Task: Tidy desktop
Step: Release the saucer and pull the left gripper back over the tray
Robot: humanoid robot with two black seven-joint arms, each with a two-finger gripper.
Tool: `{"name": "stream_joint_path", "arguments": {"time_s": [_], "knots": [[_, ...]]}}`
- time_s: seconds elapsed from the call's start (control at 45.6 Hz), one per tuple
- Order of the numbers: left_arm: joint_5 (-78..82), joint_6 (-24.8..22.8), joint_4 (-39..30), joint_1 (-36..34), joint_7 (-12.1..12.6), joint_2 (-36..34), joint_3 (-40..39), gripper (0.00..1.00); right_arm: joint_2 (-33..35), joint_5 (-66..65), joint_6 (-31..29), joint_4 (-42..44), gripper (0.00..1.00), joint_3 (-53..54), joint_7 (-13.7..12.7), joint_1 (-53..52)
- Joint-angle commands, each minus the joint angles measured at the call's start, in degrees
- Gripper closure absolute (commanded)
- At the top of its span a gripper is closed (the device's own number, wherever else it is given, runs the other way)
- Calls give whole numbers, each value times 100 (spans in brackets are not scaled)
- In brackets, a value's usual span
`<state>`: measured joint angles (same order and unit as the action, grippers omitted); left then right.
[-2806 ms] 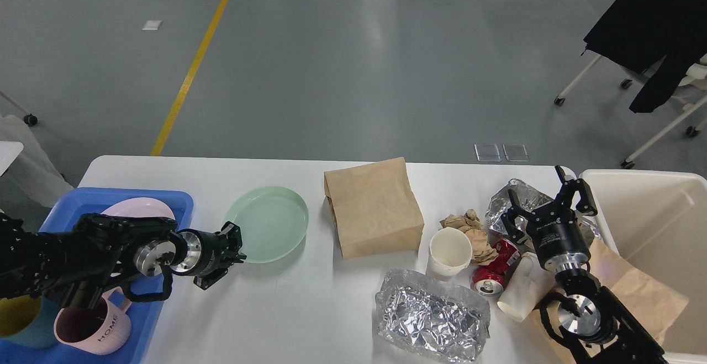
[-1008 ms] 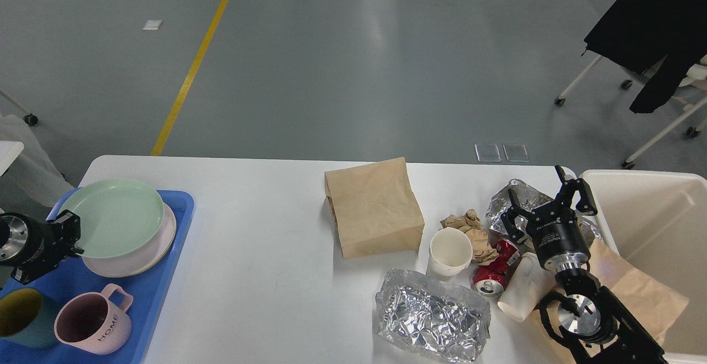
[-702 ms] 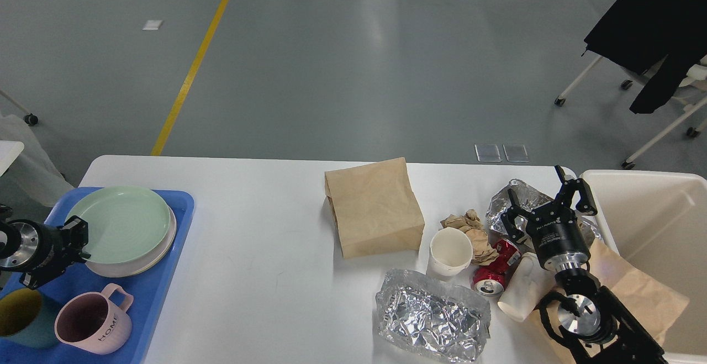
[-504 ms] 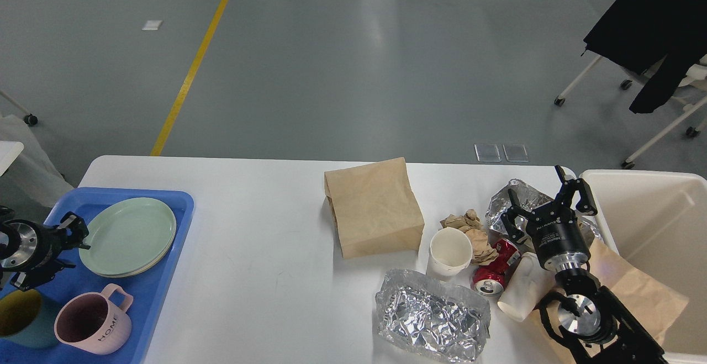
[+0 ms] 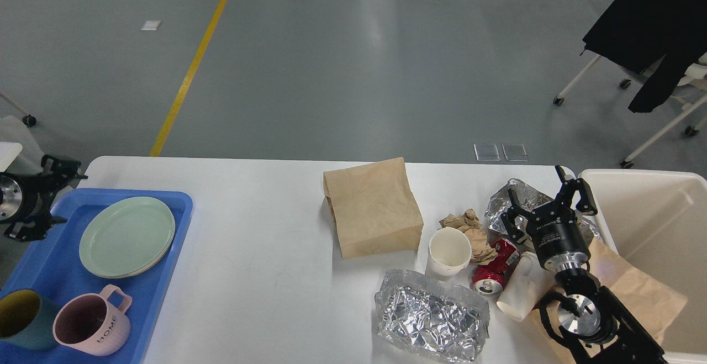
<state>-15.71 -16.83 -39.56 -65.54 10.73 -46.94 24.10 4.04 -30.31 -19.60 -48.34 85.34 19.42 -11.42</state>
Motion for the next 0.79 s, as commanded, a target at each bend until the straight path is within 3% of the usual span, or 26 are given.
{"name": "stream_joint_path", "arguments": {"time_s": [0.0, 0.066, 0.153, 0.307, 0.395, 0.504, 0.57, 0.614, 0.767], "knots": [[15, -4, 1, 1188, -19, 157, -2989, 4, 0, -1, 0, 0, 0, 0, 0, 0], [59, 4, 1, 1754, -19, 527, -4129, 4, 0, -1, 0, 0, 0, 0, 0, 0], [156, -4, -17, 2001, -19, 808, -5352, 4, 0, -1, 0, 0, 0, 0, 0, 0], [156, 4, -43, 2519, -194, 1133, -6786, 4, 0, -1, 0, 0, 0, 0, 0, 0], [165, 4, -131, 2766, -737, 1537, -7287, 4, 0, -1, 0, 0, 0, 0, 0, 0], [182, -48, -236, 3179, -2125, 1802, -7657, 4, 0, -1, 0, 8, 0, 0, 0, 0], [191, -101, -596, 3477, -2636, 1828, -7666, 4, 0, -1, 0, 0, 0, 0, 0, 0], [226, -127, -946, 3810, -2804, 1916, -7788, 4, 0, 8, 0, 8, 0, 0, 0, 0], [577, -215, -1291, 4436, -2743, 2539, -8403, 4, 0, -1, 0, -9, 0, -9, 0, 0]]}}
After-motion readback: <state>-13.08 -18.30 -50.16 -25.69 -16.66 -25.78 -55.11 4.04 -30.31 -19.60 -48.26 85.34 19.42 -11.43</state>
